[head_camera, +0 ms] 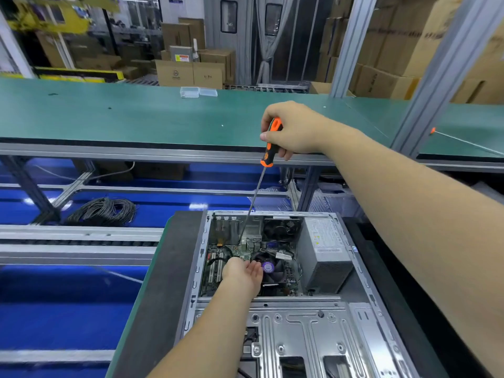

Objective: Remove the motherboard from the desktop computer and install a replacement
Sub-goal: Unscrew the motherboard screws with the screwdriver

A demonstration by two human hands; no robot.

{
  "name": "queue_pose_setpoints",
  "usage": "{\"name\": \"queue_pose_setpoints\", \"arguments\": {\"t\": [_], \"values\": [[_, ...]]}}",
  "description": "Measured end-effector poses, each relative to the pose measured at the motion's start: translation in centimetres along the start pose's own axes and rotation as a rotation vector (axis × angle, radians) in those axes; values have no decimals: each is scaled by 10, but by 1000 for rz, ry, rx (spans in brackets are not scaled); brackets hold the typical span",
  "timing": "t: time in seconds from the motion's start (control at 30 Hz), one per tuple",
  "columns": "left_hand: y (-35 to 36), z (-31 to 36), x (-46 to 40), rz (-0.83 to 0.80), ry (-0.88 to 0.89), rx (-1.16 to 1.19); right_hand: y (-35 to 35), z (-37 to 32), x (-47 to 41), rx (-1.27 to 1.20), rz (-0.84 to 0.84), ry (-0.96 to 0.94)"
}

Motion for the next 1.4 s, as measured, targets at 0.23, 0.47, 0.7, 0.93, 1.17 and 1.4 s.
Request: {"name": "queue_pose_setpoints", "arguments": {"t": [0.23, 0.47, 0.7, 0.93, 1.17, 1.4], "values": [[1, 3, 4, -21, -48, 99, -39, 6, 32, -110, 51, 23], [9, 3, 4, -63, -59, 9, -49, 6, 51, -185, 43, 53], [11, 1, 12, -30, 25, -221, -61, -7, 53, -173, 191, -13], [12, 16, 30, 141, 242, -903, -55, -19, 38, -15, 521, -184], [-1, 29, 20, 60, 157, -614, -16, -22, 22, 14, 494, -234], [11, 38, 21, 264, 666, -1889, 54, 1, 18, 0, 327, -206]]}}
Point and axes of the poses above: each hand's wrist, its own x-axis away from the middle knuckle, its own y-axis out of the palm, z = x × y, the point moved 3 cm from there along -x, towards the middle knuckle, and after that the axes turned 15 degrees about -x, right-handed, at the moved point
